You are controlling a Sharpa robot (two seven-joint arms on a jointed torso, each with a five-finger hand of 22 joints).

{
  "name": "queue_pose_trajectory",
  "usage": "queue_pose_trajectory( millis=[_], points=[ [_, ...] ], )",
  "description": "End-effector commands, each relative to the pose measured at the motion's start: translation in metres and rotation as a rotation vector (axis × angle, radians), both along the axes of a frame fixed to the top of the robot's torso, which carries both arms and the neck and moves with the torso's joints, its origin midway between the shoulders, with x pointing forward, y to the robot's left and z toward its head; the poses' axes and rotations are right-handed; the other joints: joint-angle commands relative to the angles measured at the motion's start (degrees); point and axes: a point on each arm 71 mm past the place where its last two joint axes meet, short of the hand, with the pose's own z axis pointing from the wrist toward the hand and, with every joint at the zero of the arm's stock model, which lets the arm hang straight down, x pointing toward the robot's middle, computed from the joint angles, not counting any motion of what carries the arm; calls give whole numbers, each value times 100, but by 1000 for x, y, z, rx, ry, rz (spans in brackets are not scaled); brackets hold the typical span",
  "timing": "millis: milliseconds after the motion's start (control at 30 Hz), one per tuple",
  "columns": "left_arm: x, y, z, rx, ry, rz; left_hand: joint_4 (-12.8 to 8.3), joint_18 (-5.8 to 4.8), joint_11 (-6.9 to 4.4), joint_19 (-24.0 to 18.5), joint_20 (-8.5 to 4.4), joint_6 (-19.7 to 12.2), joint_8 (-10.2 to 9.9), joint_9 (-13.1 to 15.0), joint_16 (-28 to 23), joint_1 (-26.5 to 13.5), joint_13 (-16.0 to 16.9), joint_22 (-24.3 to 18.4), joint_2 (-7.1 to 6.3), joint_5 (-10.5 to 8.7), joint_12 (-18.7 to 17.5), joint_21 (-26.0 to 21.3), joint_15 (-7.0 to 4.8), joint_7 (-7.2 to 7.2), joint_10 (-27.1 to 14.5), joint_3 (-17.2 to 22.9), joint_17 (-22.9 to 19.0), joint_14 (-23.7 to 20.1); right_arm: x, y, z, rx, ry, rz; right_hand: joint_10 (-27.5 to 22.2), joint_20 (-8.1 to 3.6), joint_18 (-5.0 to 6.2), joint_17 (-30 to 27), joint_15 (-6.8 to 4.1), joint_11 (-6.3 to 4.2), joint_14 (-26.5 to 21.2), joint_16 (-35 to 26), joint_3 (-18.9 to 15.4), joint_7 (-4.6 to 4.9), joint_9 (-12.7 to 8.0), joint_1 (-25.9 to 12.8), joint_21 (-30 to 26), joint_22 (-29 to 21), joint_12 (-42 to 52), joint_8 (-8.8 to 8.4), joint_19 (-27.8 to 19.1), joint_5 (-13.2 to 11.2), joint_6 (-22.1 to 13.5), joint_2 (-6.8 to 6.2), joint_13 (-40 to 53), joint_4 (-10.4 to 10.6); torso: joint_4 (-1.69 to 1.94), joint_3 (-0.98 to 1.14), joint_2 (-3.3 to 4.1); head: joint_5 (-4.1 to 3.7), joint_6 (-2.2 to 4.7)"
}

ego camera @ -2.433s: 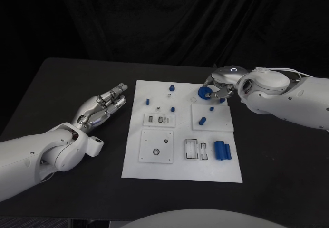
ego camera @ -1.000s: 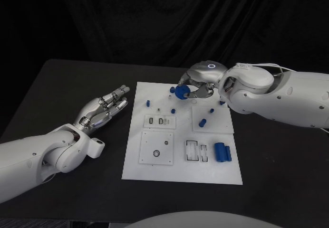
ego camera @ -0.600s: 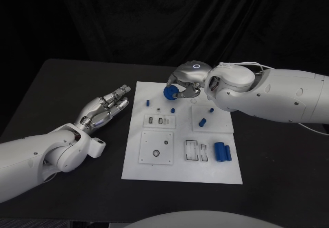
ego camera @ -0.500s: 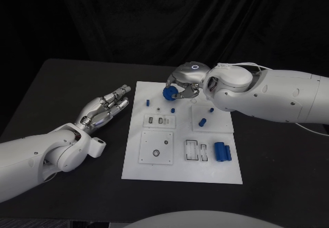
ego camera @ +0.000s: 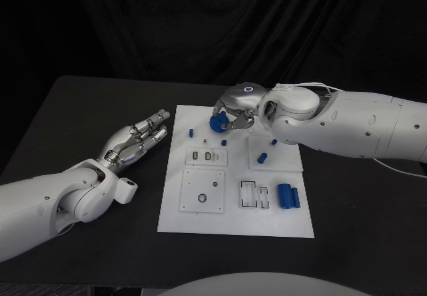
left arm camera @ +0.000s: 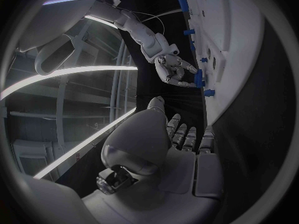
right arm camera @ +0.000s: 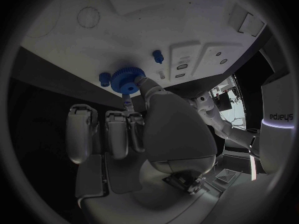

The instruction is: Assemble the parts on the task board

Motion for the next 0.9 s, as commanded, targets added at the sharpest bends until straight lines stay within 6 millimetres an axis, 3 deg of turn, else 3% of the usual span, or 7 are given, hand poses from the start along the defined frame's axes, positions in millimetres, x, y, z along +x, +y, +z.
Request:
queue_pose_trajectory(
  millis=[33,467,600,633,767,900],
  points=[
    [-3,-2,9,-67,-92,-39,8,108,48,-5,54,-2,22,6,-21,73,-10,8,4,40,-24,5,22,30,-5,35,-5,-3,1,-1,-3,-26,19,-16,596,21,-6,1509,8,35,610,35,54,9,1366,-37,-46,1055,15,92,53,5,-98,-7,1508,1,-1,0,-1,16,-3],
    [-2,-2,8,-66,-88,-41,12,109,59,-3,86,109,42,21,-21,93,-9,9,1,40,-22,6,31,121,-5,56,-5,-3,4,-2,-6,-50,37,-49,596,45,27,1452,31,58,587,-6,295,36,1120,-30,-175,1005,15,-346,-33,97,-410,-82,1508,-41,-11,7,-2,23,-20],
    [-2,-2,8,-66,-87,-41,13,109,60,-3,88,133,46,24,-21,95,-9,9,1,40,-23,7,32,132,-7,58,-5,-3,5,-3,-6,-55,40,-59,596,44,33,1486,24,42,601,19,404,7,958,-25,-200,1005,15,-558,-45,132,-657,-117,1508,-90,-10,5,-3,26,-21],
    [-2,-2,8,-66,-87,-41,13,109,60,-3,88,133,46,24,-21,95,-9,9,1,40,-23,7,32,132,-7,58,-5,-3,5,-4,-6,-56,41,-62,596,32,42,1472,7,19,595,8,453,-26,855,-8,-234,993,15,-590,-66,142,-879,-126,1508,-129,-8,4,-3,26,-22],
    [-2,-1,8,-66,-86,-41,13,109,60,-3,88,133,46,24,-21,95,-9,9,1,40,-23,7,32,132,-7,58,-5,-3,5,-5,-7,-65,48,-71,596,14,51,1454,-12,-4,586,-6,517,-52,724,7,-274,982,15,-590,-90,152,-1091,-134,1508,-195,-11,8,-1,28,-25],
    [-2,-1,8,-65,-86,-40,13,109,60,-3,88,133,46,24,-21,95,-9,9,1,40,-23,7,32,132,-7,58,-5,-3,5,-5,-7,-67,49,-74,596,1,64,1424,-23,-18,572,-30,517,-73,458,-59,-337,966,15,-607,-126,-126,-1555,-139,1508,-220,-9,4,-2,24,-27]
  ],
)
